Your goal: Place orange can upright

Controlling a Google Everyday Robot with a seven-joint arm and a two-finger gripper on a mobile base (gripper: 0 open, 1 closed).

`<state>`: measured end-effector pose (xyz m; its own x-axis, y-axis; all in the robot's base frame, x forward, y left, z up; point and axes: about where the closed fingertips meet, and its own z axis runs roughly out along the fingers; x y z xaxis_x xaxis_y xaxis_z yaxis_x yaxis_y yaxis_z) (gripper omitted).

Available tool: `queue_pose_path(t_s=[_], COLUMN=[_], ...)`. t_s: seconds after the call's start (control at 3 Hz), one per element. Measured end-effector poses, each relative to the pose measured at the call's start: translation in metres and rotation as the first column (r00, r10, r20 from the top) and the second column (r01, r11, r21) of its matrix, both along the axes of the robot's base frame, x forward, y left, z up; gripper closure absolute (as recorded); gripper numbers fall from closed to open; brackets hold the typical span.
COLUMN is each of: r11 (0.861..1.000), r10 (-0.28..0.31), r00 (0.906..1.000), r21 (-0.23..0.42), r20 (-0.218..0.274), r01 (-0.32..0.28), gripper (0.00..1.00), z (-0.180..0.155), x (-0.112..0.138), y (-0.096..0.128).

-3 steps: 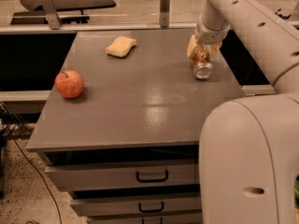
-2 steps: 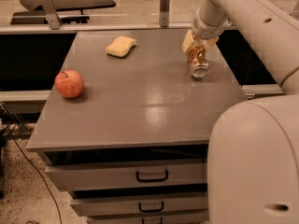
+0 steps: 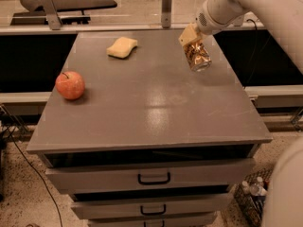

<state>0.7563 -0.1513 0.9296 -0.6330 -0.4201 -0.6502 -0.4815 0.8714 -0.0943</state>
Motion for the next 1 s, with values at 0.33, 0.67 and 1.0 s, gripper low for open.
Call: queue_pose_path(t_s=[0.33,0.67,1.0], r11=[0.988,0.955,0.900], r10=[0.146,0.266,0.372], r00=[0.9841,0.9439,0.8787], r21=[0.044,0.080,0.115], r20=[0.101,0.195,0.299], r01=[-0.151,-0.286,-0.420], gripper=[1.00,1.00,1.00], z=[0.013,0.019,0.025], x=[-0.014,-0.030,-0.049], y=[0.012,0.024,0.032])
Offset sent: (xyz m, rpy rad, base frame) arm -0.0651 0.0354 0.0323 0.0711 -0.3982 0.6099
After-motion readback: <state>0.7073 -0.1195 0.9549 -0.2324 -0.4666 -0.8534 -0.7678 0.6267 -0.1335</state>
